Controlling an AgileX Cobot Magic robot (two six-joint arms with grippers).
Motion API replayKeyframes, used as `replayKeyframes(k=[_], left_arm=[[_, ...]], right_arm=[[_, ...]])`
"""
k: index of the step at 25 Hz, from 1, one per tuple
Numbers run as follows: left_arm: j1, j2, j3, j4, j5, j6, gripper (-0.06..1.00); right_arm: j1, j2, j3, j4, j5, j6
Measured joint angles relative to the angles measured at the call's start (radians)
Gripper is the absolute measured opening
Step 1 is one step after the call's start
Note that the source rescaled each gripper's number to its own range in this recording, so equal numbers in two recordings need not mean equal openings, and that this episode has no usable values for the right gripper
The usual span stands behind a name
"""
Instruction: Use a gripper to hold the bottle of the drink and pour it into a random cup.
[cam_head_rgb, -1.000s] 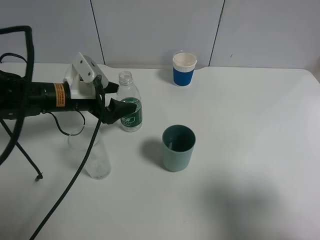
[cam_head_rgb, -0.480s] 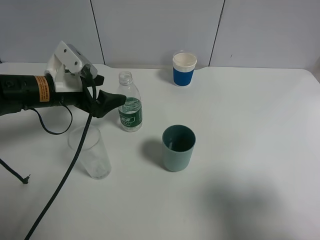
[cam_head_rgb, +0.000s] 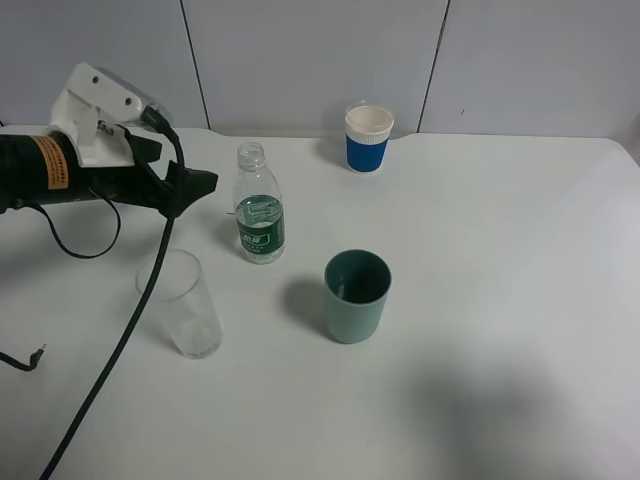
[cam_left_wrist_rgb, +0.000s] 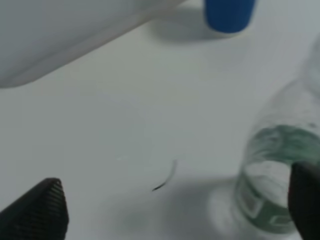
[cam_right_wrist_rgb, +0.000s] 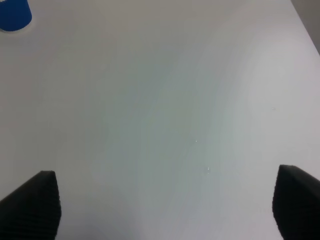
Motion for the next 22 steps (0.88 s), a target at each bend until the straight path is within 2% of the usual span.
replayKeyframes(k=[12,18,22], left_arm=[[0.000,-0.271,0.001,-0.257,0.408,-0.004,0.75],[0.000,-0.437,0.002,-0.342,0.600,0.002,0.75],[0.000,-0.561,0.002,-0.391,0.723,0.047,0.75]], right_arm=[[0.000,0.000,0.000,0.000,0.000,0.000],[0.000,0.000,0.000,0.000,0.000,0.000],[0.000,0.000,0.000,0.000,0.000,0.000]])
